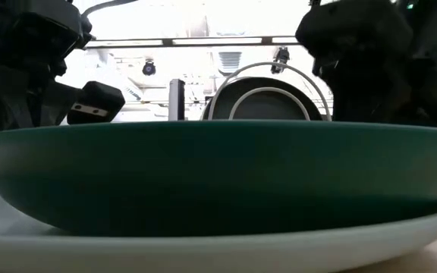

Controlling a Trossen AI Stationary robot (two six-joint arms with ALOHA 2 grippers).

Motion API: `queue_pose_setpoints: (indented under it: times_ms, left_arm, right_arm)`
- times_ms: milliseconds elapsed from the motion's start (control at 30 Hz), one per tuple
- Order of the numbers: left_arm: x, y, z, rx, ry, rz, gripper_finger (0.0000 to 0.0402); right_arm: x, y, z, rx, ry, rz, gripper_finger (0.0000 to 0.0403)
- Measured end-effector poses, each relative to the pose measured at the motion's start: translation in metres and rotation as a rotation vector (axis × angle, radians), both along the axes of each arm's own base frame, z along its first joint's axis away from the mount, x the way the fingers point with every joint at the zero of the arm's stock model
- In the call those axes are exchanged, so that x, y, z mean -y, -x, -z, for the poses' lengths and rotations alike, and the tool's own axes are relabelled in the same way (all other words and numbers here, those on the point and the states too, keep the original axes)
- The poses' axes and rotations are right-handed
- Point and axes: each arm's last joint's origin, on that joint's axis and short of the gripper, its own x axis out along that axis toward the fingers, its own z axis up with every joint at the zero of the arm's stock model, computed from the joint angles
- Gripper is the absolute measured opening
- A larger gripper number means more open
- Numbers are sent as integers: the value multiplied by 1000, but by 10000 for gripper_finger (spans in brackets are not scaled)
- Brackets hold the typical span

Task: Sort dishes
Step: Put the green plate into the dish rack

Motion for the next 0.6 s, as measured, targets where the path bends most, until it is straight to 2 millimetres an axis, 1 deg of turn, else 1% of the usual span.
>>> queue_pose_setpoints:
  times_ms: [133,267,400,600]
  left_arm:
    - [0,0,0,1,1,0,0]
    - [0,0,0,1,1,0,0]
    - [0,0,0,1,1,0,0]
    - [0,0,0,1,1,0,0]
  right_arm:
    - [0,-1,4,-4,7,0,197]
    - [2,-2,2,2,26,-12,173]
    - [3,-2,1,9,44,-12,135]
    - [4,-3,1,10,52,-23,65]
